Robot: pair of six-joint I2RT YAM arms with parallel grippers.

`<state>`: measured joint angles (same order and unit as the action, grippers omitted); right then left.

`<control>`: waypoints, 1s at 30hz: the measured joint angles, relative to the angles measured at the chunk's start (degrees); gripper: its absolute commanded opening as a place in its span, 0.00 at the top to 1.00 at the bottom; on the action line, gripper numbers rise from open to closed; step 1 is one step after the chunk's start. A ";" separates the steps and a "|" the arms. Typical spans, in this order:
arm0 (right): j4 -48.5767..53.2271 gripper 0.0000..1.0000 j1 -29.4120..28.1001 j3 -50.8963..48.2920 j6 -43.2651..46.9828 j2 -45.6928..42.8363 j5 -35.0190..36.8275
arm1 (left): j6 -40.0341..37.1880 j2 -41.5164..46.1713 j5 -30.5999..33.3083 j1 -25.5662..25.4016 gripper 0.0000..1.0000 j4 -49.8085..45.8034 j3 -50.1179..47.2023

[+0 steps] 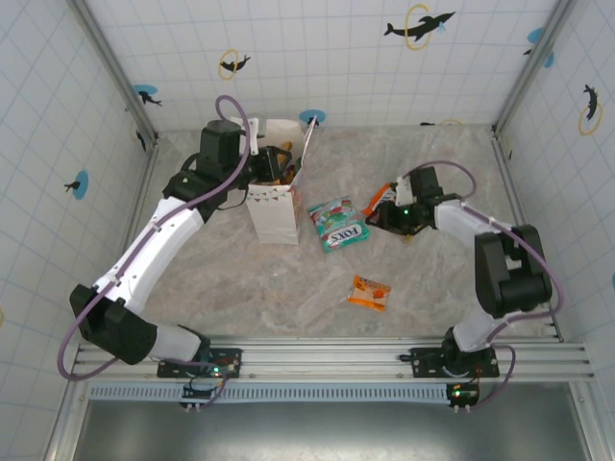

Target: Place the snacks into the paper bag

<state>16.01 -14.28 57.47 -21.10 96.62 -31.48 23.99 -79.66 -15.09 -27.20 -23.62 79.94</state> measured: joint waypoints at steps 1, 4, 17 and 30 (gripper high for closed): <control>-0.44 0.46 -0.07 1.51 0.68 1.57 -0.37 | -0.02 0.09 -0.61 0.00 0.57 0.35 -0.26; -1.22 0.46 -0.68 6.43 2.71 6.82 -1.60 | -0.15 0.68 -1.86 -0.02 0.57 1.40 -0.85; 0.92 0.49 -2.86 16.44 7.48 21.16 -5.60 | -2.60 2.73 -1.81 0.33 0.57 2.78 -1.18; -1.20 0.87 -3.32 16.63 7.04 22.18 -9.53 | -3.19 2.73 -1.60 0.63 0.58 2.78 -1.16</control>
<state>14.81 -17.61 74.11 -14.06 118.80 -41.01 20.80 -76.93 -16.69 -26.57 -20.84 78.78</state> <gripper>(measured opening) 0.168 0.424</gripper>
